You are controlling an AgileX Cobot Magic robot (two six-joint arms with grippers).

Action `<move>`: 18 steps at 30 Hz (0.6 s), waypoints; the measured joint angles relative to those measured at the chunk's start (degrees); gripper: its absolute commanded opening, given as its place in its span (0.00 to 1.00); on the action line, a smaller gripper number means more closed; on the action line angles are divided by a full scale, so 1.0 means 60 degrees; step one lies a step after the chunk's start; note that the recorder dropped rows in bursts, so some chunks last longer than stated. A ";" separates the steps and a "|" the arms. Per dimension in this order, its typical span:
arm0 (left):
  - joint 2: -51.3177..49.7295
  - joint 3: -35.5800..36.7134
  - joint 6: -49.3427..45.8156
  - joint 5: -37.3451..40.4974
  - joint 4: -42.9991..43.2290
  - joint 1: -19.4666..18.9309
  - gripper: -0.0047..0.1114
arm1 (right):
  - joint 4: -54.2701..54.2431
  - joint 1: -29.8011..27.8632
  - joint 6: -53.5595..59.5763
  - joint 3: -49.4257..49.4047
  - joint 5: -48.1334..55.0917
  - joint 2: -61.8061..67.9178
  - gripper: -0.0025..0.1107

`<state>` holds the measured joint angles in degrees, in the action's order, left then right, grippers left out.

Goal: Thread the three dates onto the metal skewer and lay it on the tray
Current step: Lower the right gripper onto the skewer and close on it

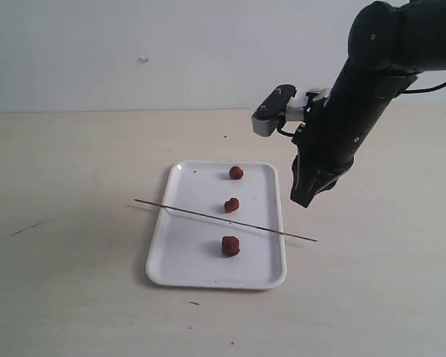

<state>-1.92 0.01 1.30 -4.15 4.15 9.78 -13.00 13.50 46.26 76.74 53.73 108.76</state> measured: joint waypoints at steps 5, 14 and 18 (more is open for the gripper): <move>0.0000 0.0000 0.0000 0.0000 0.0000 0.0000 0.04 | 0.0417 0.0596 0.0438 0.0000 -0.0357 0.0383 0.30; 0.0000 0.0000 0.0000 0.0000 0.0000 0.0000 0.04 | 0.0653 0.0855 0.1071 0.0000 -0.1163 0.1059 0.34; 0.0000 0.0000 0.0000 0.0000 0.0000 0.0000 0.04 | 0.0620 0.0855 0.1622 0.0000 -0.1362 0.1214 0.34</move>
<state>-1.92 0.01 1.30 -4.15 4.15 9.78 -9.28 18.63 55.99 76.74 45.55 116.04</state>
